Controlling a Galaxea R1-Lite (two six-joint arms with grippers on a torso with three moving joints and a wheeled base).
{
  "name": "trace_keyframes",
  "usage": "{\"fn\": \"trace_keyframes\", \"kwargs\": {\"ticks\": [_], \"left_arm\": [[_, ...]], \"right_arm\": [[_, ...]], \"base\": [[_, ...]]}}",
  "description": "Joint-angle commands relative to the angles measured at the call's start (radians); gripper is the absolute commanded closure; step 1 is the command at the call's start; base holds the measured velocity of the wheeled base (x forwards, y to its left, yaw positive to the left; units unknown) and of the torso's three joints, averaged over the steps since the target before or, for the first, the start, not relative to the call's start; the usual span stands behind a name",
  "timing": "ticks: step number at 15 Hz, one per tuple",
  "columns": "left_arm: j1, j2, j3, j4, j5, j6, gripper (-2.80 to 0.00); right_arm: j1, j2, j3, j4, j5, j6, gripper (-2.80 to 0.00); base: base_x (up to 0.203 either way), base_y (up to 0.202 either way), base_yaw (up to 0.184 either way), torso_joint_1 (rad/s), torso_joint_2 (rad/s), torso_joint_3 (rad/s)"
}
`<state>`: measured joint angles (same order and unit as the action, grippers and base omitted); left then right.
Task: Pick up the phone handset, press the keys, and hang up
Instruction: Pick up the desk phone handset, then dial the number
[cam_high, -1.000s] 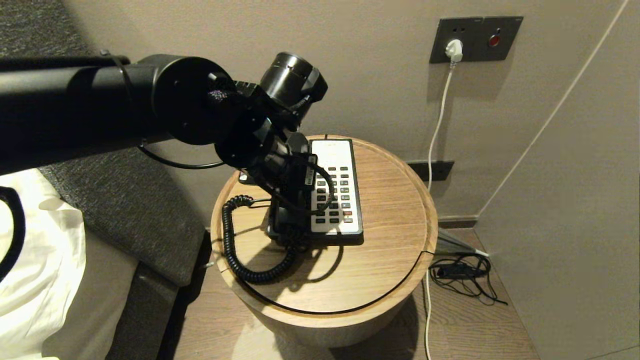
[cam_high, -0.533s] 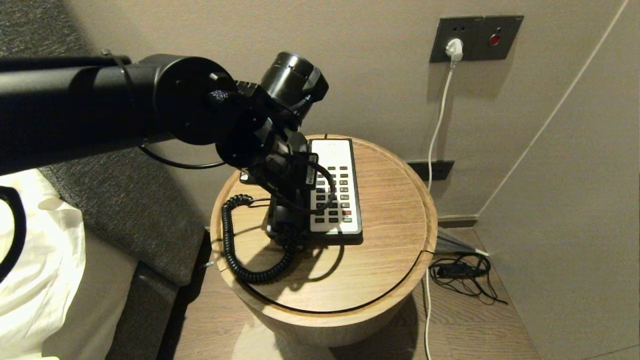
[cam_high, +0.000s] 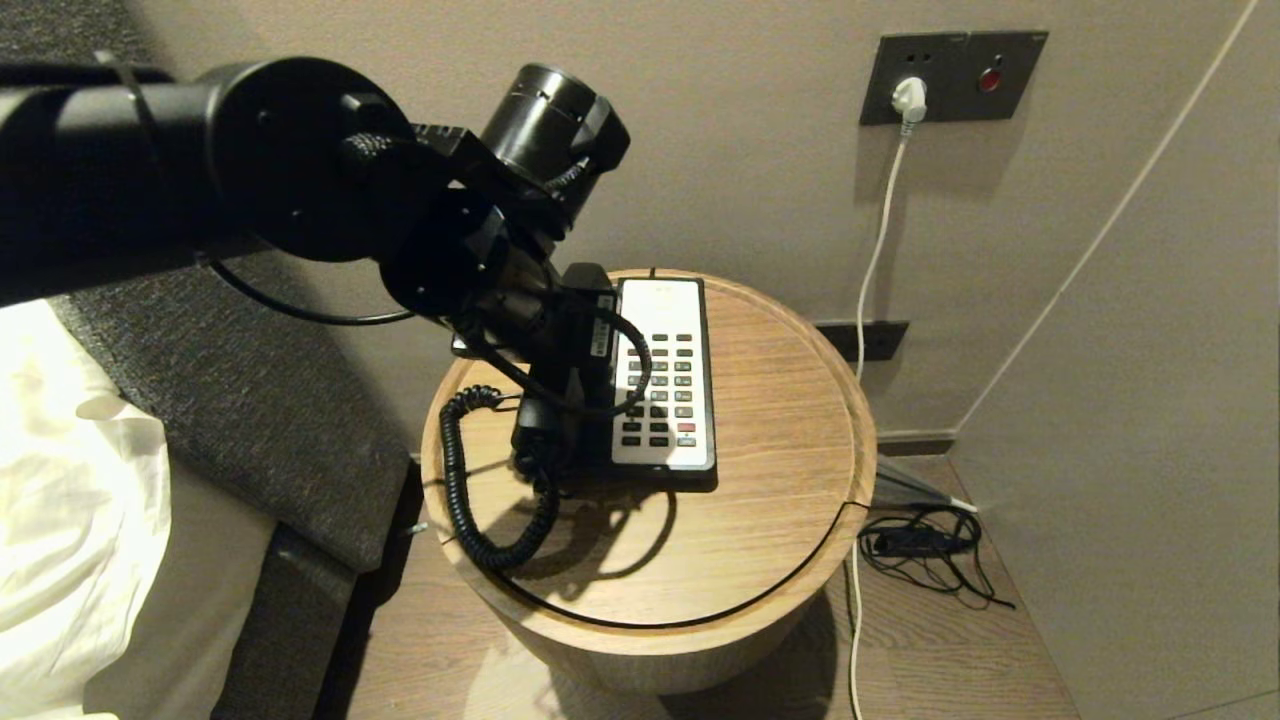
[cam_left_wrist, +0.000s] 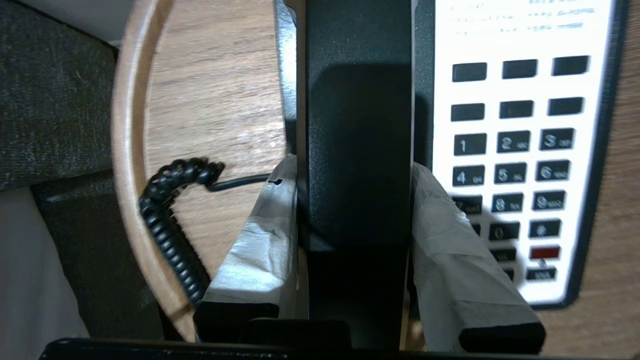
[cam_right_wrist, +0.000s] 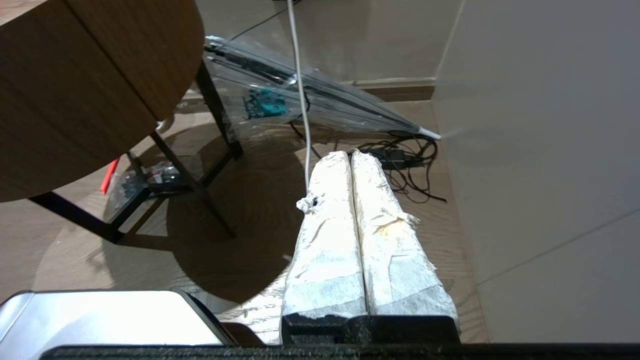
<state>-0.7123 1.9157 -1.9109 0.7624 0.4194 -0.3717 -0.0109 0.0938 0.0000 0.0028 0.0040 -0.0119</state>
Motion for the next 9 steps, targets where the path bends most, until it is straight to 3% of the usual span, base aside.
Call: {"fn": "trace_keyframes", "kwargs": {"ticks": [1, 9], "left_arm": [[0.001, -0.042, 0.004, 0.011, 0.003, -0.003, 0.00], [0.001, -0.305, 0.164, 0.024, 0.000, 0.001, 0.00]], "right_arm": [[0.000, 0.000, 0.000, 0.000, 0.001, 0.000, 0.00], [0.000, 0.000, 0.000, 0.000, 0.001, 0.000, 0.00]], "base": [[0.000, 0.000, 0.000, 0.000, 0.00, 0.000], [0.000, 0.000, 0.000, 0.000, 0.00, 0.000]]}}
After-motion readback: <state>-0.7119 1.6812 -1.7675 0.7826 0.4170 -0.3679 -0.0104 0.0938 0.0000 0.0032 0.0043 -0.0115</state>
